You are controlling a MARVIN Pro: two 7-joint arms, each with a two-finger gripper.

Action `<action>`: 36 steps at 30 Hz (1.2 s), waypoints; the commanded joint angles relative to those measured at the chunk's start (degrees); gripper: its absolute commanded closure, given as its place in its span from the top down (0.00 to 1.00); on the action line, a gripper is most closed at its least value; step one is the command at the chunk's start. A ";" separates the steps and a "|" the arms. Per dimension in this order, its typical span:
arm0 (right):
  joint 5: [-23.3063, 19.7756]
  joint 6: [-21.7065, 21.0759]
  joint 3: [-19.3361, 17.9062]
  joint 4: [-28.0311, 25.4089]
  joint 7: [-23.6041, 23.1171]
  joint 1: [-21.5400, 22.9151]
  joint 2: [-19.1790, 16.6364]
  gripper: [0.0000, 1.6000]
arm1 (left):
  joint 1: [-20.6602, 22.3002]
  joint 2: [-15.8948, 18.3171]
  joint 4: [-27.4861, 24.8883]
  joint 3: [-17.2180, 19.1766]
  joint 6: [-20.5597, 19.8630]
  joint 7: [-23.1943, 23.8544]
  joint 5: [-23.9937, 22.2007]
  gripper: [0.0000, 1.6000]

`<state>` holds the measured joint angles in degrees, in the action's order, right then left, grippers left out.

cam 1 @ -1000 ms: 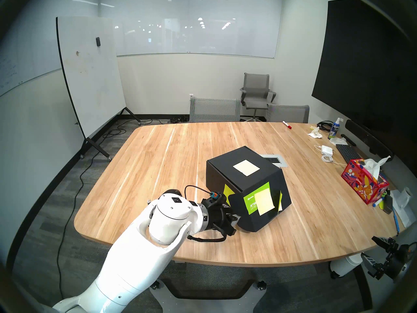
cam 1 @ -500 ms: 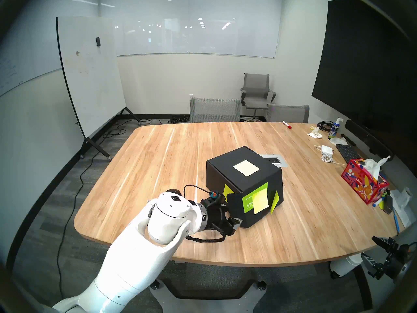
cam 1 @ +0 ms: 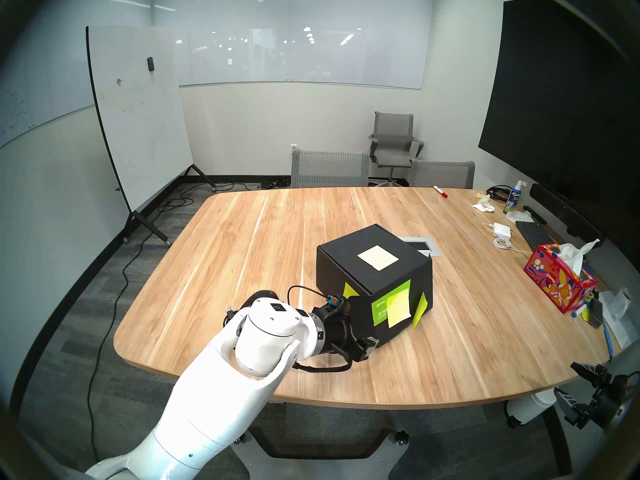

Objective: Open the box and place the mouse inside

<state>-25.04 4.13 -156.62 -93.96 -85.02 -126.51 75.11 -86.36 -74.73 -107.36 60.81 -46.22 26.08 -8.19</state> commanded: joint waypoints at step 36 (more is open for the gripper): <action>-0.42 0.00 -0.38 -0.36 0.02 -0.10 -0.07 1.00 | -0.36 2.49 -7.02 5.24 -8.01 5.41 -6.07 0.00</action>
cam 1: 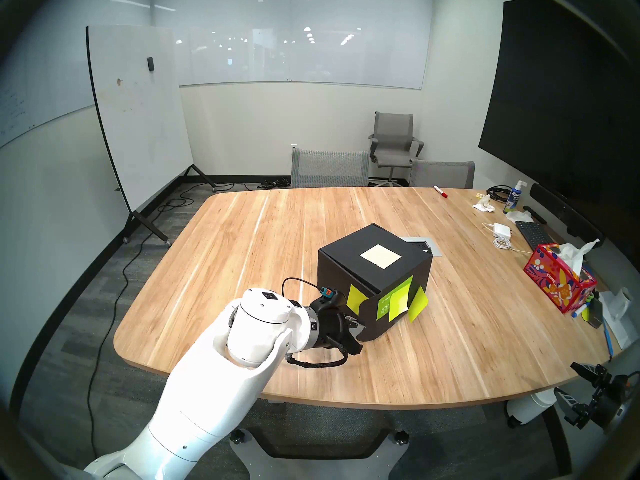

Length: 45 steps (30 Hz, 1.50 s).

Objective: Open the box and place the mouse inside

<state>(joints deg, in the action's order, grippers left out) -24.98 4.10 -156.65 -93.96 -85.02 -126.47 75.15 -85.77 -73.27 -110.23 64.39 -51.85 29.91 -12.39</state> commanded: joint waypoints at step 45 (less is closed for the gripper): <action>-0.24 0.00 -0.35 -0.36 0.02 -0.04 -0.07 1.00 | 2.33 -4.93 -14.48 5.85 -3.15 -7.20 -16.62 0.00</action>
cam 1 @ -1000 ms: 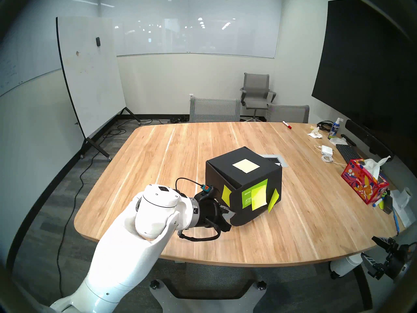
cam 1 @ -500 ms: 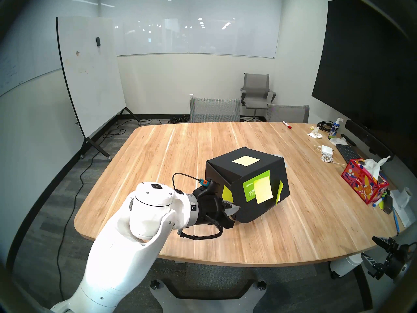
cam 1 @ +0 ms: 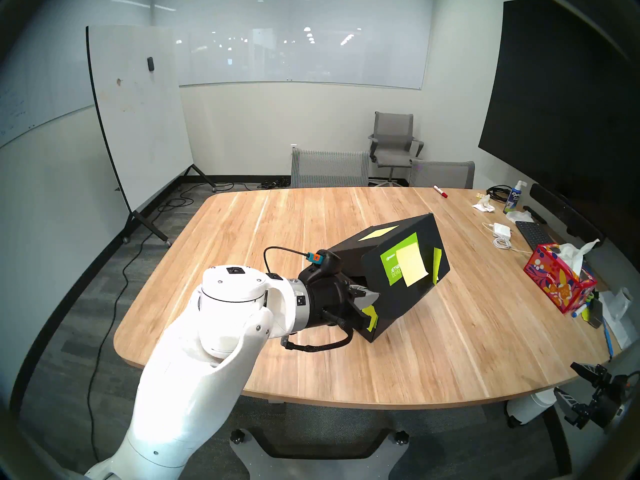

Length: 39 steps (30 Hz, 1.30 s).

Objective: Open the box and place the mouse inside

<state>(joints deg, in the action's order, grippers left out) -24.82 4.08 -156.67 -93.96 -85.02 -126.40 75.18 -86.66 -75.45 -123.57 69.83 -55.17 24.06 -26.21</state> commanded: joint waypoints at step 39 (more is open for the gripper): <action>-0.24 -0.02 -0.38 -0.37 0.02 0.00 -0.06 1.00 | 21.67 -5.32 16.78 3.42 0.17 -19.63 -24.39 0.00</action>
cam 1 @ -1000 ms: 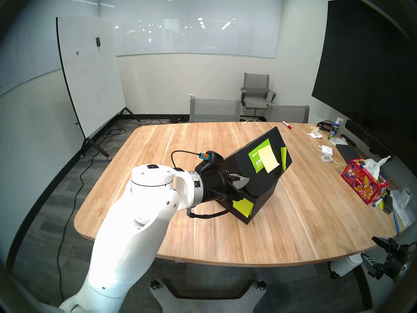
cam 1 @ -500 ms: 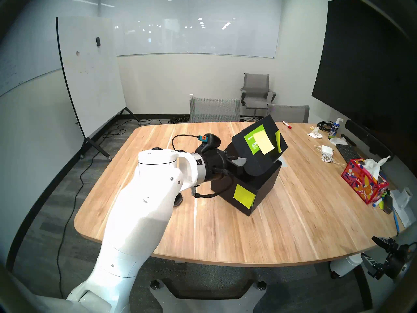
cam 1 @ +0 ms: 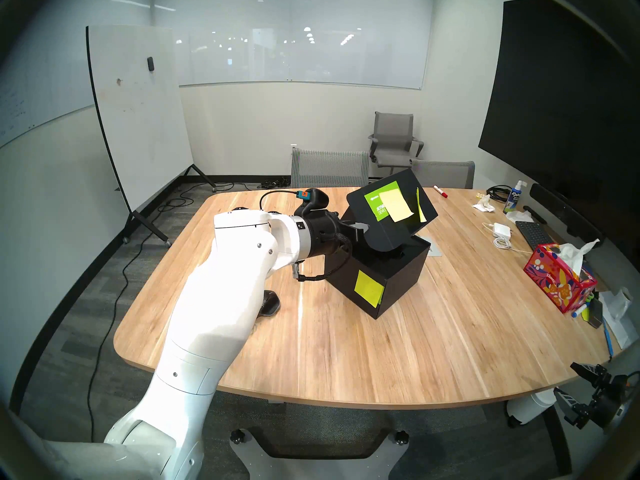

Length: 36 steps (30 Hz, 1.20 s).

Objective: Open the box and place the mouse inside

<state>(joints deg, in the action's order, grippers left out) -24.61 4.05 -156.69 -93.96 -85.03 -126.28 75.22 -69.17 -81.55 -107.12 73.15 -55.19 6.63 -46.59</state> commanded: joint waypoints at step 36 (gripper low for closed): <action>-0.42 -0.02 -0.41 -0.39 0.03 -0.06 -0.06 1.00 | 16.89 20.10 8.87 -3.77 0.19 -14.00 -37.77 0.00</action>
<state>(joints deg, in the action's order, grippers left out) -24.54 4.02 -156.75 -93.96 -85.03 -126.19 75.26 -57.47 -65.25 -98.82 70.31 -55.14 -5.08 -78.67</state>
